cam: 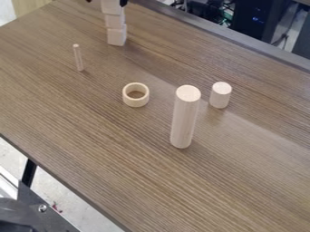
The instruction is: Put the cube with hole from the cube tower to the floor
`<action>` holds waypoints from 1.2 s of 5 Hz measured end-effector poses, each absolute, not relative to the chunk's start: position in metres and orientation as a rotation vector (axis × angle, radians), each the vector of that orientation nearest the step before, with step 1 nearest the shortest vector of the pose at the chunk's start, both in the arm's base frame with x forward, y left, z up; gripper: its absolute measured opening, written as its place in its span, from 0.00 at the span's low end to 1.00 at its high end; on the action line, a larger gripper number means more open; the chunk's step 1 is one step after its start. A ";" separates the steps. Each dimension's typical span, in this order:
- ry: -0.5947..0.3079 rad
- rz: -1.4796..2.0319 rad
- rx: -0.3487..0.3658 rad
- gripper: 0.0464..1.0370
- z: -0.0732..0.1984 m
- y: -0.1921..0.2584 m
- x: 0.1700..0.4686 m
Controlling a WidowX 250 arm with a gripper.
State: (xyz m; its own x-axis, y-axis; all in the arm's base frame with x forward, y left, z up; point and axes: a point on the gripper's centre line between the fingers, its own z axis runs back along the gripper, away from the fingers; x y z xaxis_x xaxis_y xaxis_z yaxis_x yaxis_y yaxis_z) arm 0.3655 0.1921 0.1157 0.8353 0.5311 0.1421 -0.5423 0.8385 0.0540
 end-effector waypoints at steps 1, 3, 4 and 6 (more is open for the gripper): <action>-0.126 0.569 0.079 0.96 0.114 0.192 0.371; -0.101 0.568 0.086 0.96 0.103 0.197 0.375; -0.093 0.566 0.087 0.91 0.099 0.198 0.378; -0.095 0.566 0.082 0.55 0.095 0.200 0.381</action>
State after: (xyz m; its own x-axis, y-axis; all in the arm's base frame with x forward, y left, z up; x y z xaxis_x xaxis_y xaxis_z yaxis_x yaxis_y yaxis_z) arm 0.3815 0.2002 0.0947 0.8401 0.5308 0.1121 -0.5383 0.8412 0.0513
